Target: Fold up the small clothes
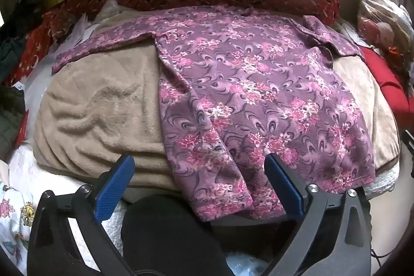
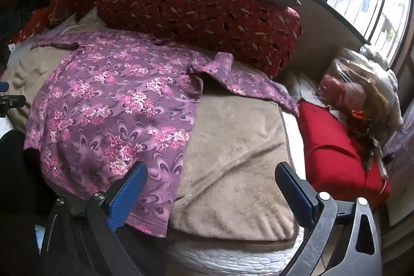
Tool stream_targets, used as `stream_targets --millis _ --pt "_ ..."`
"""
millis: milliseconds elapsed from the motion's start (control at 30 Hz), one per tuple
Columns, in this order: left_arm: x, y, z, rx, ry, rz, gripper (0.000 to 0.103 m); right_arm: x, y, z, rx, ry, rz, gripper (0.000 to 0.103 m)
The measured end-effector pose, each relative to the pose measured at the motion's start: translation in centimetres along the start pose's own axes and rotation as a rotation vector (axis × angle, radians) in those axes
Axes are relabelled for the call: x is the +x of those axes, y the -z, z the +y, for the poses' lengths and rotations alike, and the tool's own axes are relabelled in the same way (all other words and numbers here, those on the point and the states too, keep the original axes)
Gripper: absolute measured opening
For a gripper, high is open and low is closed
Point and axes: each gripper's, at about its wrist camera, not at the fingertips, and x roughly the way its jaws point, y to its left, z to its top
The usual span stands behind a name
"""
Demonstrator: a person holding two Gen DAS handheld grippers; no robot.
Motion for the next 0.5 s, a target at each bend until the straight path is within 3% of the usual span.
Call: stream_targets --millis 500 --pt "-0.8 0.0 -1.7 0.054 -0.008 -0.016 0.101 0.0 0.3 0.5 0.103 -0.122 -0.003 0.1"
